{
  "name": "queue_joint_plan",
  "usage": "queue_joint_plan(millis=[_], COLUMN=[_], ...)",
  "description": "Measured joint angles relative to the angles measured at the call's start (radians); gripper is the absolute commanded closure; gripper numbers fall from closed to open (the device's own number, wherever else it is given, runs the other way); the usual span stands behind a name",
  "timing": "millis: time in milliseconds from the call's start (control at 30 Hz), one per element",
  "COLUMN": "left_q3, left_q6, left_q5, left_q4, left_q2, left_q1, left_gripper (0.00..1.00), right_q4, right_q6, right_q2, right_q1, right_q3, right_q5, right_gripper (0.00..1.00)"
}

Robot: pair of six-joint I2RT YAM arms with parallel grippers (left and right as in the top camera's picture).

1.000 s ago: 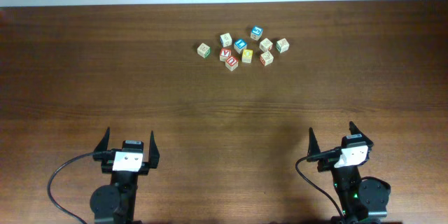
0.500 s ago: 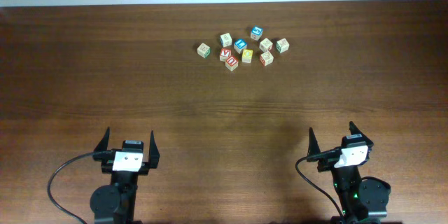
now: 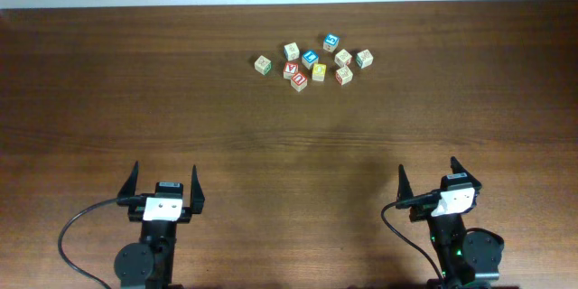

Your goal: Rotate 4 blocks

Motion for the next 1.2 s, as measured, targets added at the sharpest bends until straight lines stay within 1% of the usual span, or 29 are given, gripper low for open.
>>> queue_joint_plan(millis=[300, 800, 867, 967, 1067, 1133, 1200], left_q3=[0.0, 0.0, 0.0, 0.035, 0.127, 0.221, 0.369], left_q6=[0.0, 0.0, 0.0, 0.0, 0.001, 0.003, 0.007], left_q5=[0.0, 0.001, 0.01, 0.03, 0.047, 0.048, 0.064], left_q4=[0.021, 0.045, 0.041, -0.008, -0.055, -0.085, -0.155], left_q2=[0.0, 0.0, 0.0, 0.004, 0.08, 0.195, 0.355], left_q1=[0.0, 0.0, 0.0, 0.0, 0.0, 0.0, 0.0], left_gripper=[0.01, 0.01, 0.01, 0.01, 0.01, 0.01, 0.01], right_q4=[0.001, 0.075, 0.107, 0.126, 0.127, 0.128, 0.127], right_q6=[0.0, 0.0, 0.0, 0.001, 0.0, 0.0, 0.0], right_q2=[0.0, 0.0, 0.0, 0.0, 0.0, 0.002, 0.004], right_q1=[0.0, 0.0, 0.0, 0.0, 0.0, 0.0, 0.0], right_q3=[0.0, 0.0, -0.001, 0.0, 0.029, 0.078, 0.124], right_q5=[0.0, 0.0, 0.0, 0.0, 0.0, -0.004, -0.029], right_gripper=[0.02, 0.02, 0.02, 0.02, 0.02, 0.02, 0.02])
